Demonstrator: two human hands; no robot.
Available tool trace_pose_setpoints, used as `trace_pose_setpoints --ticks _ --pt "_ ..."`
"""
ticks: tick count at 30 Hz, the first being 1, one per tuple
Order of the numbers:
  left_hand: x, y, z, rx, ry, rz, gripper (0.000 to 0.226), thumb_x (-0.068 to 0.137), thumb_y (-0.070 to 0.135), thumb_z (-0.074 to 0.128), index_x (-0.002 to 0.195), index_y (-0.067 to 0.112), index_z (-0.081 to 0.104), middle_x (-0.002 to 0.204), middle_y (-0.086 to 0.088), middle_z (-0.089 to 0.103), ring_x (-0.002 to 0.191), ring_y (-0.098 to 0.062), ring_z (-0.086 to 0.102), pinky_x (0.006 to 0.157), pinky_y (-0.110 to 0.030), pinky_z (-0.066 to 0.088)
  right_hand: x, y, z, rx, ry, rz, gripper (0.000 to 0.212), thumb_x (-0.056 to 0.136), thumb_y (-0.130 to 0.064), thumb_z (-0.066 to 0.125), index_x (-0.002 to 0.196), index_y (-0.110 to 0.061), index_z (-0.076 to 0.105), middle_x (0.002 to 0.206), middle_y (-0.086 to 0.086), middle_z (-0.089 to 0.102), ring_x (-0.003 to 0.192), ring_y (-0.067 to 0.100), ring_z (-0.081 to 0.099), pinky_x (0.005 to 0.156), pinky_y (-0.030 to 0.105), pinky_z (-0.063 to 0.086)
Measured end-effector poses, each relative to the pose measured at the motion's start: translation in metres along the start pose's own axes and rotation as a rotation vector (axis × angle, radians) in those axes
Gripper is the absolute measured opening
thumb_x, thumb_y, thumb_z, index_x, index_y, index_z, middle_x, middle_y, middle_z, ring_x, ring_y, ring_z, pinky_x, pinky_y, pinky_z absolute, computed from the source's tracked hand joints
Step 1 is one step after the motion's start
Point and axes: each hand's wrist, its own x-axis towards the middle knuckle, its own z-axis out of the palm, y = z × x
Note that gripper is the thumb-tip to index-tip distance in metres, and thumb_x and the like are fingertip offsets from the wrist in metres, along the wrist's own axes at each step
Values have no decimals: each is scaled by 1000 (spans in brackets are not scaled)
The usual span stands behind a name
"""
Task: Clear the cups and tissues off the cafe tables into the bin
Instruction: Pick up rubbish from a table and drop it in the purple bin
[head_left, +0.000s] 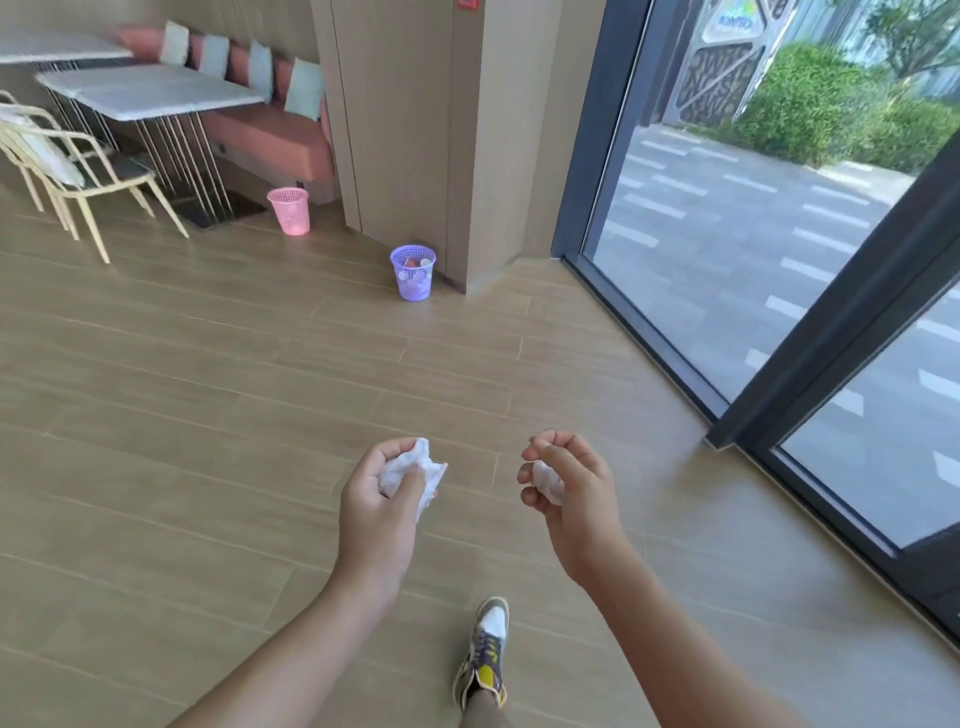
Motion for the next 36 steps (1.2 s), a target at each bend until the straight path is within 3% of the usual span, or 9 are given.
trace_pose_setpoints --ticks 3,11,15,19,22,26,29,36 --pt "81 2 38 7 20 6 30 98 12 65 95 41 71 97 5 77 93 -34 73 82 -48 58 95 -14 11 8 -18 11 15 95 0 59 88 -13 61 85 5 61 64 19 56 59 31 37" --pt "275 48 116 3 83 13 34 97 10 62 94 42 71 95 8 77 92 -30 73 76 -36 53 313 -82 62 -25 -108 58 12 96 -2 60 90 -13 61 85 5 61 64 20 55 59 31 36" --pt "352 55 143 5 116 6 20 89 23 66 95 41 71 97 4 76 94 -35 71 80 -49 57 392 -92 77 -55 -139 74 18 94 1 56 85 -14 61 89 6 60 67 21 54 59 31 36" --pt "438 54 162 17 124 -18 22 79 29 63 96 40 72 99 0 76 94 -37 71 86 -55 57 481 -99 99 -39 -110 78 19 93 3 55 85 -13 60 90 5 60 65 20 54 57 30 36" --pt "513 51 171 -2 119 -16 23 78 28 62 95 41 72 99 0 76 96 -37 70 86 -53 57 554 -99 125 -43 -120 74 21 93 3 55 84 -14 62 90 5 61 66 21 54 57 30 37" --pt "631 55 178 -22 116 -20 23 85 20 66 95 40 71 94 7 76 89 -28 71 78 -39 55 659 -103 176 -63 -122 63 25 92 4 55 80 -16 64 90 4 62 66 22 54 58 31 37" --pt "719 66 181 -24 109 -38 30 95 6 63 97 35 72 95 7 76 90 -27 71 79 -39 55 729 -114 218 -66 -115 64 23 92 4 56 81 -15 63 89 2 63 66 21 54 59 31 37" --pt "873 96 193 1 92 -45 37 95 5 62 92 41 72 94 9 75 85 -25 71 76 -39 56 871 -136 290 -53 -90 46 21 92 4 56 82 -13 62 84 1 63 64 20 55 57 30 38"
